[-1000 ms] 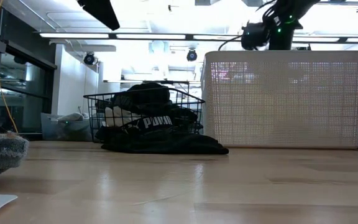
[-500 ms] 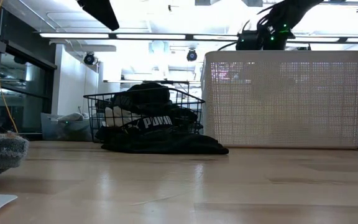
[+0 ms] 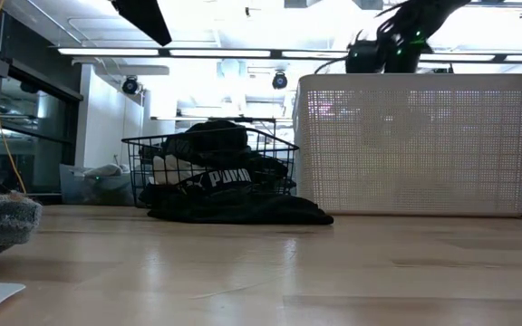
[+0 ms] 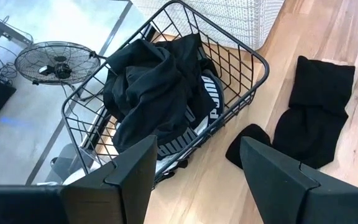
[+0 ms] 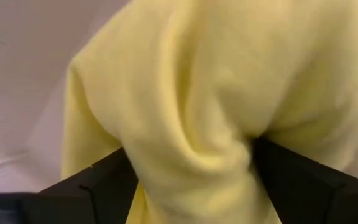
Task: Pick & Place Cloths
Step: Put the yellow dress into the white laundry bin, then put the black sock into the black bin
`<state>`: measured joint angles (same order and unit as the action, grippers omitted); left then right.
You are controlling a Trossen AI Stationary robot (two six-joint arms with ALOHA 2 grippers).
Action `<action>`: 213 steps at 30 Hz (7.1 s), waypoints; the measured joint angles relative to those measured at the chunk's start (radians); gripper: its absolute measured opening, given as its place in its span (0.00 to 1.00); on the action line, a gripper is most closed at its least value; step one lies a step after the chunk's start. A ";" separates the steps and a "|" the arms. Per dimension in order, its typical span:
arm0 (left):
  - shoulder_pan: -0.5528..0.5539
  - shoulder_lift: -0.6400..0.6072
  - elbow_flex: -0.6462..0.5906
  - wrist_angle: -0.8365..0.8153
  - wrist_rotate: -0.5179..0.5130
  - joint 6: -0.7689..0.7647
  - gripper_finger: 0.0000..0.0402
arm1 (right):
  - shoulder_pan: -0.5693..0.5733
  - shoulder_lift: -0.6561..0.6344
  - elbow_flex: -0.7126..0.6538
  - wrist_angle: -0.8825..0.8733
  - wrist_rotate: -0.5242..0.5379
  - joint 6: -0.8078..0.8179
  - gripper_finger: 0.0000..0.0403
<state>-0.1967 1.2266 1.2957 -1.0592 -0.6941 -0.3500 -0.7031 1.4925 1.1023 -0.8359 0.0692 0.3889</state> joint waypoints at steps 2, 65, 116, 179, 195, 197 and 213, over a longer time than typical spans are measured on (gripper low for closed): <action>0.000 0.000 0.000 0.000 0.000 -0.002 0.56 | 0.000 -0.031 0.000 -0.001 0.000 0.000 0.76; 0.001 0.127 -0.414 0.618 0.285 0.145 0.56 | 0.170 -0.461 0.000 0.056 0.115 -0.048 0.76; 0.086 0.505 -0.411 0.756 0.418 -0.231 0.10 | 0.175 -0.461 0.000 0.026 0.115 -0.052 0.76; 0.020 -0.328 -0.146 0.423 -0.410 0.196 0.00 | 0.226 -0.459 0.000 0.032 0.142 -0.023 0.76; 0.021 -0.328 -0.146 0.413 -0.773 0.296 0.00 | 0.226 -0.459 0.000 0.033 0.142 -0.023 0.76; 0.034 -0.327 -0.146 0.400 -0.801 0.294 0.00 | 0.226 -0.459 0.000 0.033 0.142 -0.023 0.76; 0.455 -0.289 -0.148 0.284 -0.611 0.236 0.00 | 0.226 -0.459 0.000 0.041 0.142 -0.035 0.76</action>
<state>0.2579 0.9378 1.1481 -0.7752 -1.3048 -0.1136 -0.4774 1.0336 1.1023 -0.7954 0.2109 0.3542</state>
